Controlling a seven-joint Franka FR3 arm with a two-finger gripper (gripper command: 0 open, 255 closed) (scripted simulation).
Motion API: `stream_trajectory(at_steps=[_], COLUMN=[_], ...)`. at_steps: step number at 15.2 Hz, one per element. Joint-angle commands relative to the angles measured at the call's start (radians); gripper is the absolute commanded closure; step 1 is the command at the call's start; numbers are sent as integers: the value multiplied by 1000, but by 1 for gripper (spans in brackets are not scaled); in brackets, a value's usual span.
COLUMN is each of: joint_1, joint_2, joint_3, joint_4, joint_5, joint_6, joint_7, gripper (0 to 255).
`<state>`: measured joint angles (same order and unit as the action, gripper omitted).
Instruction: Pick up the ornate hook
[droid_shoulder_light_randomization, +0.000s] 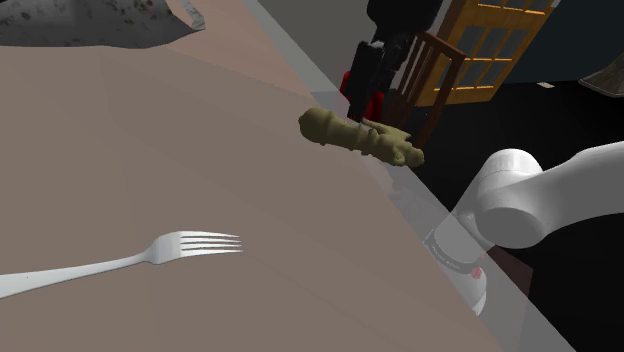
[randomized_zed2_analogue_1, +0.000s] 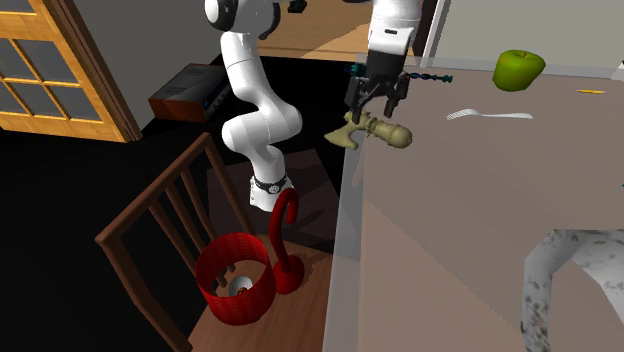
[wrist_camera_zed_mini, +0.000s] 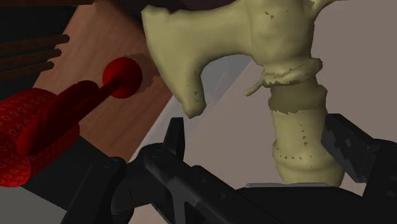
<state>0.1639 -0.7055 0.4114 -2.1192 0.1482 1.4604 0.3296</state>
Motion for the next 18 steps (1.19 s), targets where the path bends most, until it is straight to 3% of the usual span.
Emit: stream_trajectory(at_steps=[1, 11, 12, 18], joint_1=[9, 24, 24, 24], joint_2=[26, 2, 1, 1], joint_3=[53, 79, 78, 78], joint_4=[36, -78, -79, -79], joint_5=[9, 29, 29, 29], joint_6=[-18, 71, 71, 71], joint_7=[38, 48, 48, 47], gripper=[0, 0, 255, 255])
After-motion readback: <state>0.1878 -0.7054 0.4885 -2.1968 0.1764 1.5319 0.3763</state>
